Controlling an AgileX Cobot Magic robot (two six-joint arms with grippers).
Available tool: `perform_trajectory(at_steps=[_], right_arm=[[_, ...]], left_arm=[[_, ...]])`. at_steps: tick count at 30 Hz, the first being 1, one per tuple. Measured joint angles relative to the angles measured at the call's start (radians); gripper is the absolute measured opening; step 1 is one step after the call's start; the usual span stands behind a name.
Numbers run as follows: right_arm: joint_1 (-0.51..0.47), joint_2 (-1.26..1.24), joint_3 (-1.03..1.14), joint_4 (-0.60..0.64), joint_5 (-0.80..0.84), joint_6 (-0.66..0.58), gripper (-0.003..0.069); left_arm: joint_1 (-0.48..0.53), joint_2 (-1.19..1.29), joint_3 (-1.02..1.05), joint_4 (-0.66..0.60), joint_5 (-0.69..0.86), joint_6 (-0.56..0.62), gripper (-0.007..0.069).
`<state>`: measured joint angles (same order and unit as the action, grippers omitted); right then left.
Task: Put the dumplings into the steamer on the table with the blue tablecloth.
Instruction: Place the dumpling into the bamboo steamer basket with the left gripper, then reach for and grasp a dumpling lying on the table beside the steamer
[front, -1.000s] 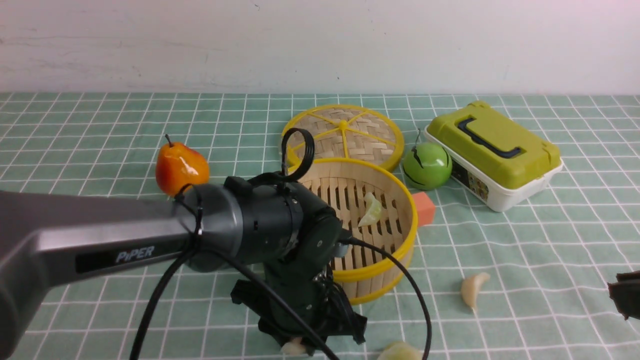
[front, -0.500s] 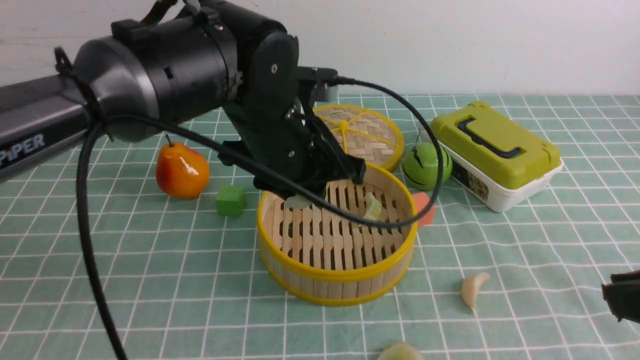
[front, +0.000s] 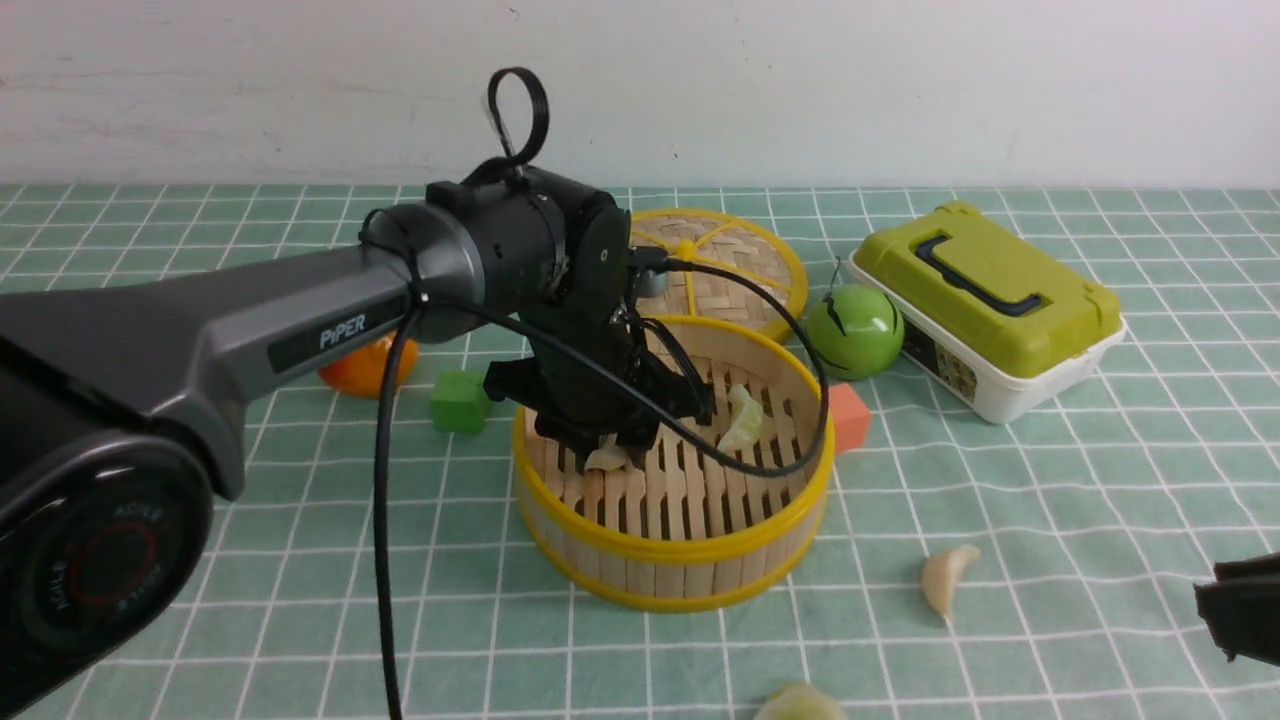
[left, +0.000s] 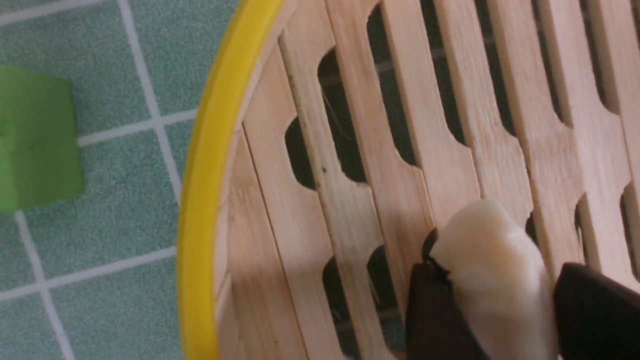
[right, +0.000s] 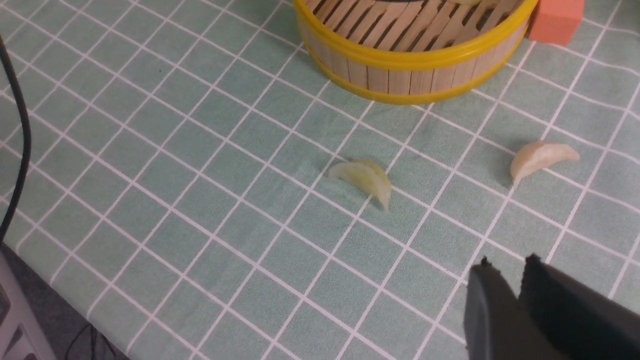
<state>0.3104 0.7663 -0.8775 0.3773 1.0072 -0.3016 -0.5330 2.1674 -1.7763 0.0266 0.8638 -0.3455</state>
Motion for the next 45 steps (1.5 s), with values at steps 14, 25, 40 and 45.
perform_trajectory(at_steps=[14, 25, 40, 45], right_arm=[[0.036, 0.186, -0.206, -0.03, 0.217, -0.108, -0.0008], [0.244, 0.483, -0.325, -0.11, 0.184, -0.117, -0.0011], [0.271, 0.879, -0.331, -0.114, -0.038, -0.122, 0.0393], [0.271, 0.999, -0.331, -0.12, -0.084, -0.227, 0.0548]], left_arm=[[0.0, -0.231, -0.23, 0.024, 0.31, 0.141, 0.0387], [0.0, -0.686, 0.103, -0.027, 0.375, 0.158, -0.0014], [0.0, -1.189, 0.909, -0.257, 0.121, 0.161, -0.0014], [0.0, -1.199, 0.976, -0.262, 0.107, 0.161, -0.0014]])
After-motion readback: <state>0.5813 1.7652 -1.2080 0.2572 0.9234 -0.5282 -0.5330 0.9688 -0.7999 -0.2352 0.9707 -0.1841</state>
